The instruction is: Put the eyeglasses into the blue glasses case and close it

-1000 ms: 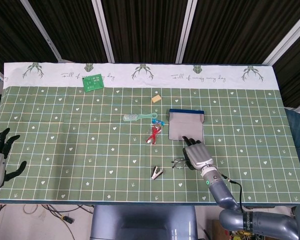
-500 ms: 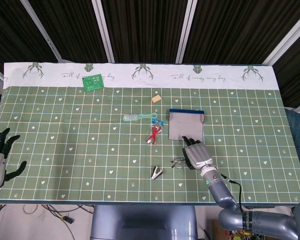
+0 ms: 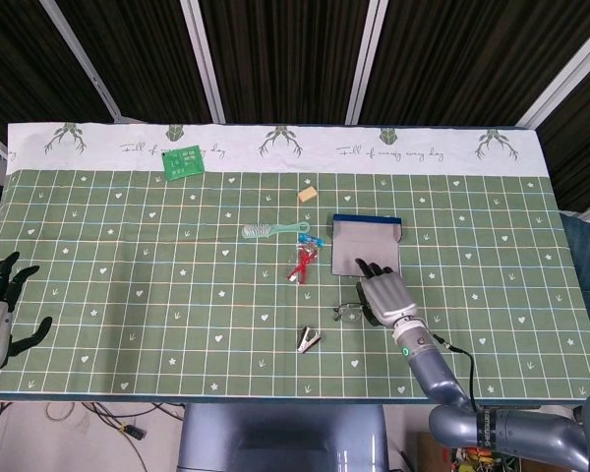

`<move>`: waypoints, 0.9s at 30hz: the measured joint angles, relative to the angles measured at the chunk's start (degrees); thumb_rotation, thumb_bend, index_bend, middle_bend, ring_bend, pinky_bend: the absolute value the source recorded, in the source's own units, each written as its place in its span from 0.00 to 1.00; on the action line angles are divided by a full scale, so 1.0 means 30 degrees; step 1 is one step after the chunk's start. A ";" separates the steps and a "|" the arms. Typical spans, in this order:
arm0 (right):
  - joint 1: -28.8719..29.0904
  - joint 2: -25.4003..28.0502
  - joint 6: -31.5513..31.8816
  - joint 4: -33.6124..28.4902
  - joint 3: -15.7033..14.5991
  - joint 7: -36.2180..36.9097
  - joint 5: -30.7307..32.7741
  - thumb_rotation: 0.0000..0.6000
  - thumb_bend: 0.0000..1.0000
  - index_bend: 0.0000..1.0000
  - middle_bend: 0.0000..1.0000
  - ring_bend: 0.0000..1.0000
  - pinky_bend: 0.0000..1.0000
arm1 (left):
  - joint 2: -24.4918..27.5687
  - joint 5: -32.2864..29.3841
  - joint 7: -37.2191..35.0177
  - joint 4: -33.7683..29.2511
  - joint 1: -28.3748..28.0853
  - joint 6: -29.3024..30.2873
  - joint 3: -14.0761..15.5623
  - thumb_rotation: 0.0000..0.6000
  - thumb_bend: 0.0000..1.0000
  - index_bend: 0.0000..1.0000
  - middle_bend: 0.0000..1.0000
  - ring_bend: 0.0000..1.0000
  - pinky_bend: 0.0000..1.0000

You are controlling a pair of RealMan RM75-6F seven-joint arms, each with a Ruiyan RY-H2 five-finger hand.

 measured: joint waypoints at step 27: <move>0.4747 -0.1319 -0.2064 0.6326 0.3411 -0.2174 0.7151 1.00 0.48 0.63 0.08 0.14 0.20 | 0.0119 -0.0323 -0.0408 -0.0093 -0.0026 -0.0190 -0.0130 1.00 0.27 0.17 0.00 0.00 0.00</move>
